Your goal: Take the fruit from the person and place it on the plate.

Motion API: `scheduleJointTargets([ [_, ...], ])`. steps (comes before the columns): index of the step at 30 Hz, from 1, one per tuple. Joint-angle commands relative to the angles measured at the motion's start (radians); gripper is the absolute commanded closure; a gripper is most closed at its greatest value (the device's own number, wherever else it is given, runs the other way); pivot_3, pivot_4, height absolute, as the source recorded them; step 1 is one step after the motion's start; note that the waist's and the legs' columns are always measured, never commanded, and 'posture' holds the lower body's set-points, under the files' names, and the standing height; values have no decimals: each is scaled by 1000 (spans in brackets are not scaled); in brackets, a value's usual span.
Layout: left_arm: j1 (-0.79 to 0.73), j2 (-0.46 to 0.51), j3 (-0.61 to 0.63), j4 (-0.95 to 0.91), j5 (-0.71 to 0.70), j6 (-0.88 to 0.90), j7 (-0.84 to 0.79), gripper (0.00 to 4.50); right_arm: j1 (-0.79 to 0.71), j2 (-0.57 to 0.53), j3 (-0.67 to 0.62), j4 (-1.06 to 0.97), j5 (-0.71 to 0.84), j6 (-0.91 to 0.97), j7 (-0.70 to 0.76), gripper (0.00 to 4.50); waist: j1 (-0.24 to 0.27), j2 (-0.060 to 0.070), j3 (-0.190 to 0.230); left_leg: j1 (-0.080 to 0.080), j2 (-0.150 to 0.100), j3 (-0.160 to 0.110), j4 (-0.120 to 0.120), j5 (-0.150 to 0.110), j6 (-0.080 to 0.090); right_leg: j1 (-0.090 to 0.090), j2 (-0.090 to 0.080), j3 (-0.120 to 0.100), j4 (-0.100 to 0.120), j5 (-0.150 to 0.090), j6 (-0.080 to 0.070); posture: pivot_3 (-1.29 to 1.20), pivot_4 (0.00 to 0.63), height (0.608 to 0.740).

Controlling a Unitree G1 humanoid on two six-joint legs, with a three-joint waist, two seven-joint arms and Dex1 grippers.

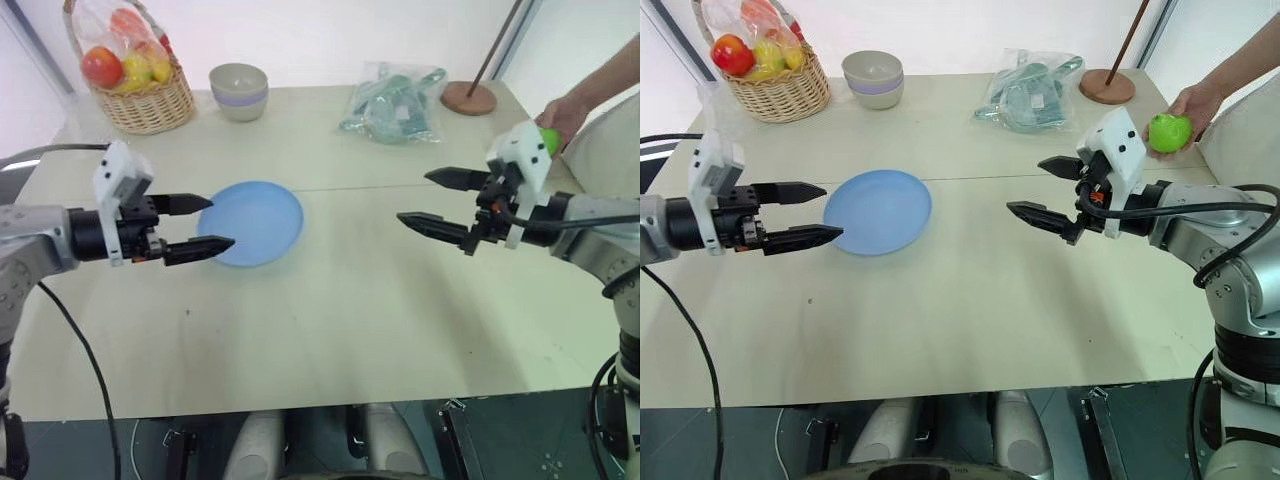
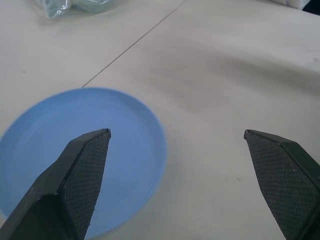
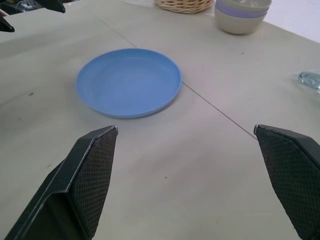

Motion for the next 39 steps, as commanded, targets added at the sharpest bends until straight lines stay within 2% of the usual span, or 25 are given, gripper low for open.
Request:
scheduleJointTargets([
  [1, 17, 24, 65, -37, -9, -6, 6, 0, -29, -17, -9, -3, 1, -23, 7, 34, 0, 0, 0, 0, 0, 0, 0, 0, 0, 0, 0, 0, 0, 0, 0, 0, 150, 740],
  [21, 55, -5, 117, -75, -56, 15, 99, 0, -44, -11, 29, 37, -28, -57, 23, 34, 1, 0, 0, 0, 0, 0, 0, 0, 0, 0, 0, 0, 0, 0, 0, 0, 150, 740],
  [33, -1, -100, 92, -93, -60, 22, 233, 0, -49, -18, 29, 120, -72, -119, 61, 34, 1, 0, 0, 0, 0, 0, 0, 0, 0, 1, 0, 0, 0, 0, 0, 0, 150, 740],
  [39, -19, -144, 80, -72, -26, -1, 293, 0, -83, 44, 30, 165, -86, -161, 25, 34, -1, 0, 0, 1, 0, 0, 0, 0, 0, 1, 0, 0, 0, 0, 0, 0, 150, 740],
])
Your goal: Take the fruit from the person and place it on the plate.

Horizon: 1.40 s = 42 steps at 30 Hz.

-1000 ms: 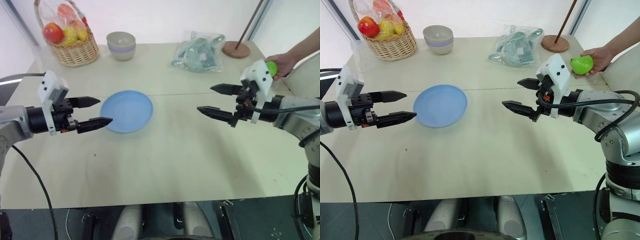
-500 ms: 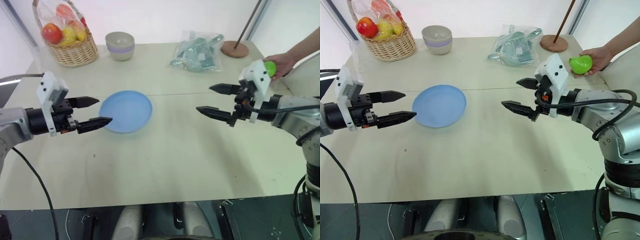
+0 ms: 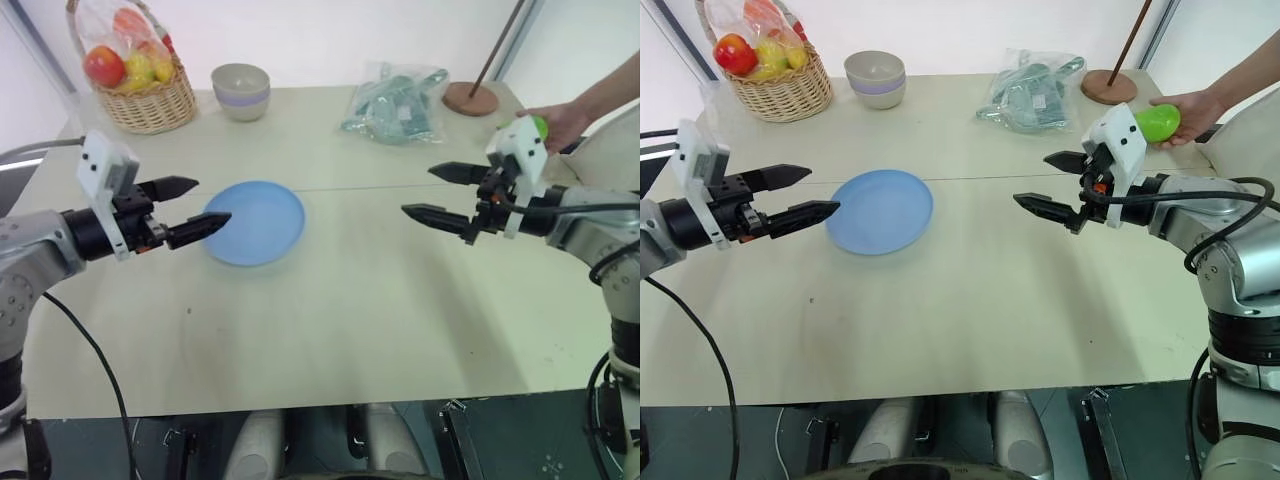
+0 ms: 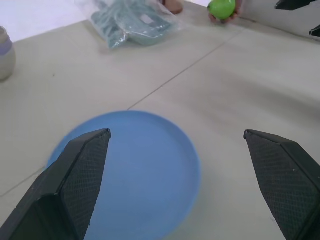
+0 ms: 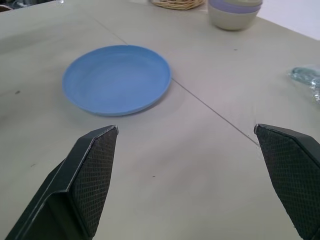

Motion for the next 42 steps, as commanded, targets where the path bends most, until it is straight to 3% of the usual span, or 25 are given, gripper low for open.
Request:
scheduleJointTargets([
  [1, -8, -14, 2, -4, 20, -23, 36, 0, -39, 38, -13, 1, -12, -45, -33, 34, -2, 0, 0, 0, 0, 0, 0, 0, 0, 0, 0, 0, 0, 0, 0, 0, 150, 740],
  [15, 31, -20, 70, -4, 30, -30, 107, 0, -73, 104, 11, -13, -41, -69, -85, 34, 1, 0, 0, 0, 0, 0, 0, 0, 0, 1, -1, 0, 0, 0, 0, 0, 150, 740],
  [22, -9, -98, 100, 0, 15, -14, 250, 0, -73, 119, 34, -6, -55, -75, -81, 34, 1, 0, 0, 1, 0, 0, 0, 0, 0, 1, -1, 0, 0, 0, 0, 0, 150, 740],
  [32, -232, -120, 61, 130, 107, 90, 517, 0, -87, 120, 55, 16, -71, -80, -58, 34, 1, -1, 0, 1, -1, 0, 0, 0, 0, 1, 0, 0, 1, 0, 0, 0, 150, 740],
  [42, -489, -159, -44, 349, 221, 55, 534, 0, -82, 124, 47, 12, -83, -97, -61, 34, 2, -1, 0, 0, -2, -1, 0, 0, 0, 1, -1, 0, 1, 0, 1, 0, 150, 740],
])
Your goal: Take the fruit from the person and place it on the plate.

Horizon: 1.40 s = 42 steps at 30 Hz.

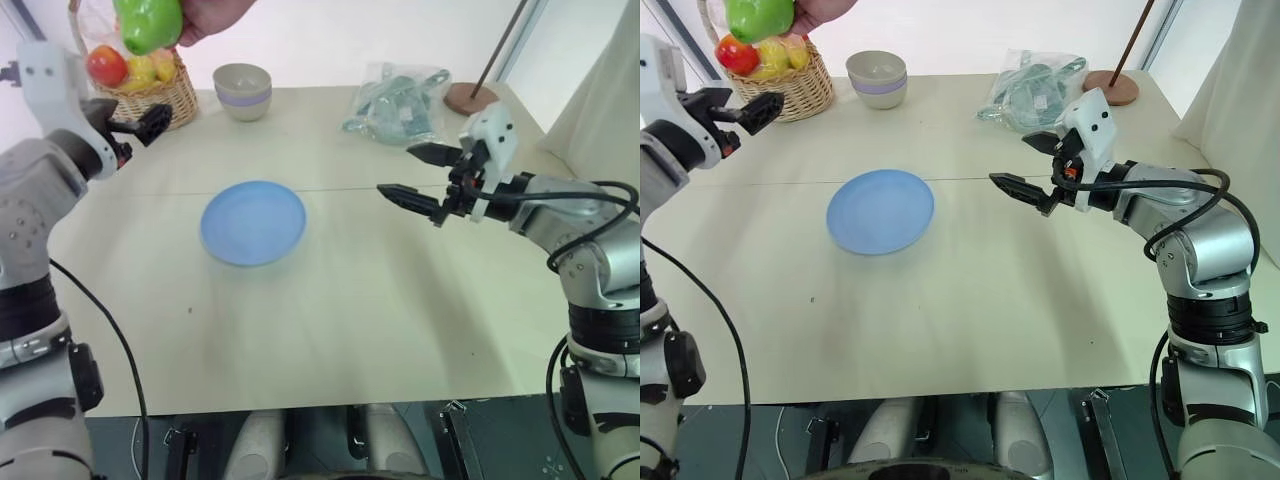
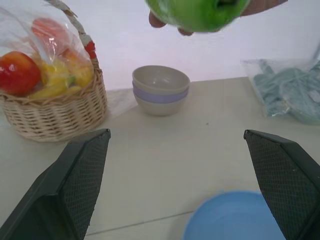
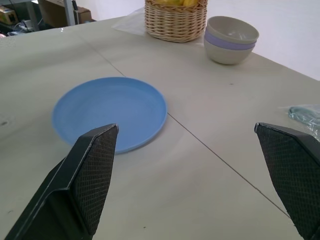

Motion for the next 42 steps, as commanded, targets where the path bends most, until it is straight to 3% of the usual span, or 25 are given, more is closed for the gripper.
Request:
scheduleJointTargets([
  [1, -83, 1, -25, 72, 58, -50, -8, 0, -13, -1, -22, -29, 2, -23, -2, 34, -1, 0, 0, 0, 0, 0, 0, 0, 0, 0, 0, 0, 0, 0, 0, 0, 150, 740],
  [13, -215, -48, -78, 230, 162, -208, -99, 0, 4, -2, -37, -59, 9, -14, -20, 34, -1, 0, 0, 0, 0, 0, 0, 0, 0, 0, -1, 0, 0, 0, 0, 0, 150, 740],
  [42, -243, -154, -52, 316, 225, -399, -111, 0, 13, -9, -51, -92, 15, 6, -43, 34, 0, 0, 0, -1, -1, 0, 0, 0, 0, 0, -1, 0, 0, 1, 1, 0, 150, 740],
])
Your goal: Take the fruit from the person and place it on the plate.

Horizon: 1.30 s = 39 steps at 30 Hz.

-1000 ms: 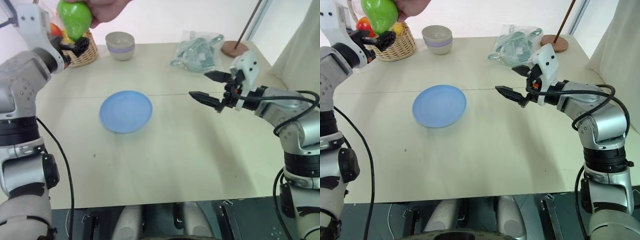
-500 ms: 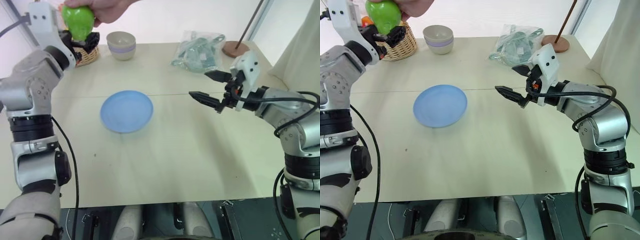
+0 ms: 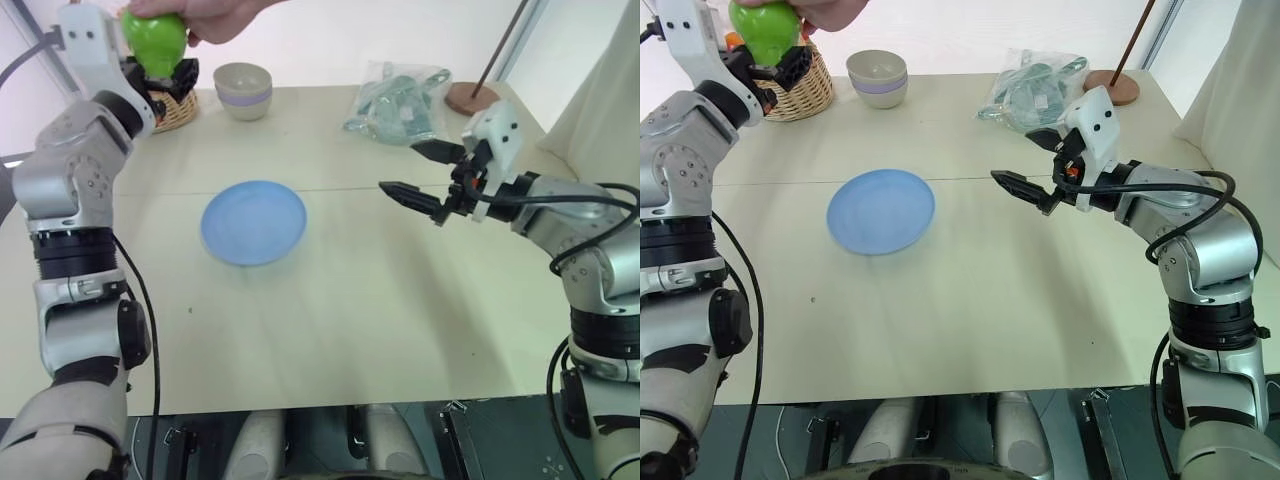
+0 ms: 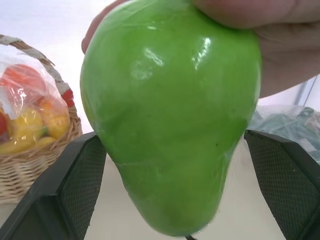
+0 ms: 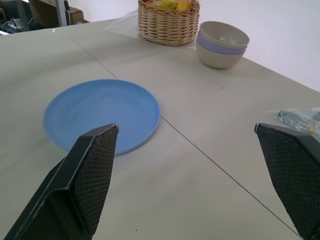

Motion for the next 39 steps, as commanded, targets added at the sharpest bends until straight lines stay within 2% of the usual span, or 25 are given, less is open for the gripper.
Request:
scheduleJointTargets([
  [1, -45, 2, 24, -22, 4, -45, 0, 0, -6, -10, -37, -49, 15, -1, -9, 34, 0, 0, 0, 0, 0, 0, 0, 0, 0, 0, 0, 0, 0, 0, 0, 0, 150, 740],
  [3, -44, 0, 24, -21, 6, -54, 0, 0, -5, -13, -38, -50, 15, -1, -10, 34, 0, 0, 0, 0, 0, 0, 0, 0, 0, 0, 0, 0, 0, 0, 0, 0, 150, 740],
  [4, -44, -1, 24, -21, 6, -56, -1, 548, -4, -14, -39, -51, 15, 0, -11, 0, 0, 0, 0, 0, 0, 0, 0, 0, 0, 0, 0, 0, 0, 0, 0, 0, 150, 740],
  [5, -44, -3, 25, -21, 7, -59, 0, 840, -4, -15, -39, -52, 16, 0, -12, 0, 1, 0, 0, 0, 0, 0, 0, 0, 0, 0, 0, 0, 0, 0, 0, 0, 150, 740],
  [8, -45, -5, 26, -19, 10, -64, 1, 2258, -4, -16, -39, -52, 17, 1, -14, 0, 4, 0, 0, 0, 0, 0, 0, 0, 0, 0, 0, 0, 0, 0, 0, 0, 150, 740],
  [10, -47, -8, 27, -17, 7, -63, 1, 2714, -5, -16, -38, -51, 17, 1, -15, 0, 6, 0, 0, 0, -1, 0, 0, 0, 0, 0, 0, 0, 0, 0, 0, 0, 150, 740],
  [30, -1, 2, 32, -70, -11, -48, -32, 2714, -2, -19, -40, -62, 26, 14, -23, 0, -1, 0, 0, 0, -1, 0, 0, 0, 0, 0, 0, 0, 0, 0, 1, 0, 150, 740],
  [39, 164, 160, 10, -269, -127, 229, -224, 2714, -46, -15, -46, -69, 67, 30, -9, 0, -4, 0, 0, 0, 0, 0, 0, 0, 0, 0, 0, 0, 0, 0, 1, 0, 150, 740],
])
